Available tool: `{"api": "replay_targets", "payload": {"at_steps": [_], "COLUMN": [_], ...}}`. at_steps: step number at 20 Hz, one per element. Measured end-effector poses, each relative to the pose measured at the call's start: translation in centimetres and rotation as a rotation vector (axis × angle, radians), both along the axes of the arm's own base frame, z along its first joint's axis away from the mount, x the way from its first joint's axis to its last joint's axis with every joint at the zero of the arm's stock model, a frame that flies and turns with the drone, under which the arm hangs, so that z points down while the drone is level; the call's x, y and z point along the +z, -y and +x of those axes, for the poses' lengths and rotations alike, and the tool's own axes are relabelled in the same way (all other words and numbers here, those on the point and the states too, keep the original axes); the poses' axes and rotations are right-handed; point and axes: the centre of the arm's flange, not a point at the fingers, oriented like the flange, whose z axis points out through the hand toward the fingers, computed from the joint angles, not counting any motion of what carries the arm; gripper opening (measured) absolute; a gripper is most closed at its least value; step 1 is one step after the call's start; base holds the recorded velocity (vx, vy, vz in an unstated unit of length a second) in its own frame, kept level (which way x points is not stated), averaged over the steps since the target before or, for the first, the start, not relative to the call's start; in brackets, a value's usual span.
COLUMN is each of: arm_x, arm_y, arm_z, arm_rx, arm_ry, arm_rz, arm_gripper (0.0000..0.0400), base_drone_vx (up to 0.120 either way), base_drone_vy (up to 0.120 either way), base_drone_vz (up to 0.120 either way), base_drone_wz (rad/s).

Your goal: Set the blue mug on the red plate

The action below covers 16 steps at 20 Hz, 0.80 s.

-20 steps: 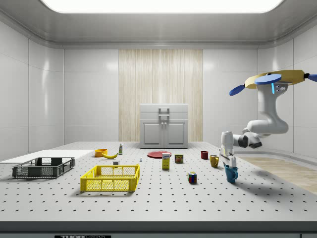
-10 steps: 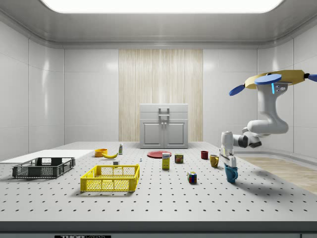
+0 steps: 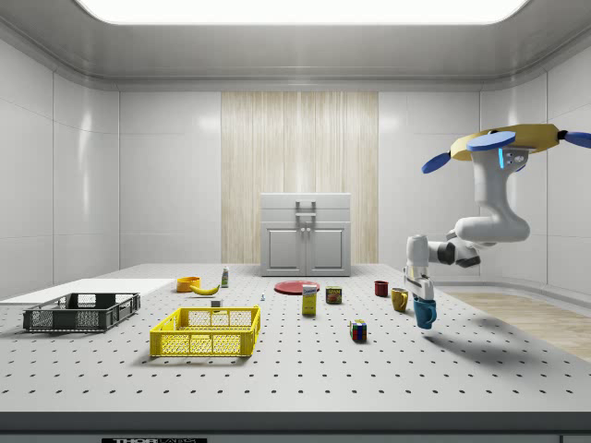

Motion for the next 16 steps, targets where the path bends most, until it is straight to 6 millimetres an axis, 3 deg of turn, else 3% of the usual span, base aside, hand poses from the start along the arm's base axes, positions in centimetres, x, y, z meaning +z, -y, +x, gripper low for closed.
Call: {"api": "replay_targets", "payload": {"at_steps": [16], "arm_x": [-0.75], "arm_y": [0.0], "arm_z": [0.0], "arm_rx": [0.0], "arm_ry": [0.0], "arm_rz": [0.0], "arm_gripper": [0.01], "base_drone_vx": [0.12], "base_drone_vy": [-0.12], "base_drone_vz": [0.12], "base_drone_wz": [0.0]}}
